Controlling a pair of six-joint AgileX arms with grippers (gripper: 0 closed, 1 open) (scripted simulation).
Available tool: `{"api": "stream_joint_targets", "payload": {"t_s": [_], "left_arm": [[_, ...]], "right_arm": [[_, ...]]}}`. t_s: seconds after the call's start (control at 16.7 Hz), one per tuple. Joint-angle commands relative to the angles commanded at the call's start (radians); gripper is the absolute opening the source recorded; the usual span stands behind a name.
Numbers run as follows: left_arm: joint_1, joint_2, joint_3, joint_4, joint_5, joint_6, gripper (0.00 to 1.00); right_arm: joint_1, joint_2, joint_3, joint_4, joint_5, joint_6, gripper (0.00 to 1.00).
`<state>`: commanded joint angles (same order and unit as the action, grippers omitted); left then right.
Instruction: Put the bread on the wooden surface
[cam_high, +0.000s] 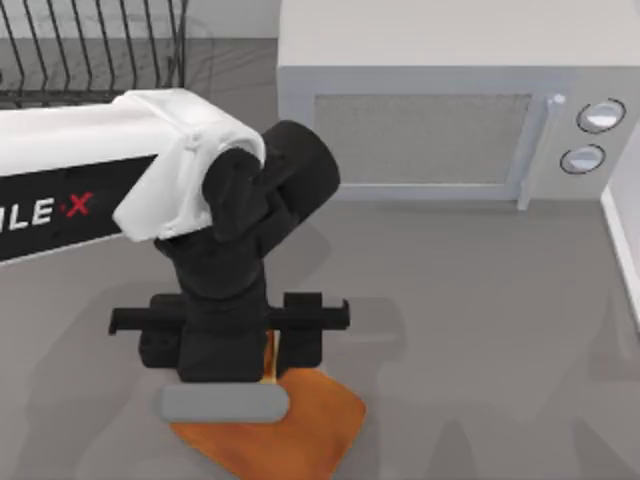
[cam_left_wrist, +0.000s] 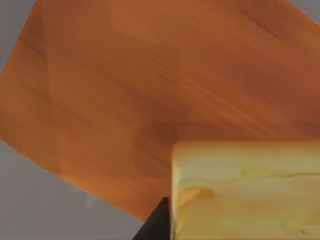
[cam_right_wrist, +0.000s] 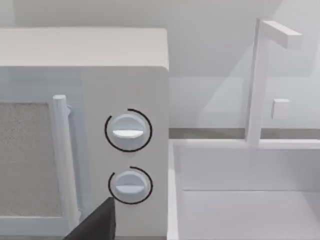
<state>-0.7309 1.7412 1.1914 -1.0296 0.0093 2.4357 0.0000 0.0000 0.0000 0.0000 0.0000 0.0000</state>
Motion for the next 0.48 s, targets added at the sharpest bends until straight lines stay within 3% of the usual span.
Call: {"api": "stream_joint_targets", "payload": {"t_s": [0.48], "left_arm": [[0.005,0.013,-0.019,0.033,0.001,-0.001,0.00]], "right_arm": [[0.000,0.000,0.000,0.000,0.000,0.000,1.00]]}}
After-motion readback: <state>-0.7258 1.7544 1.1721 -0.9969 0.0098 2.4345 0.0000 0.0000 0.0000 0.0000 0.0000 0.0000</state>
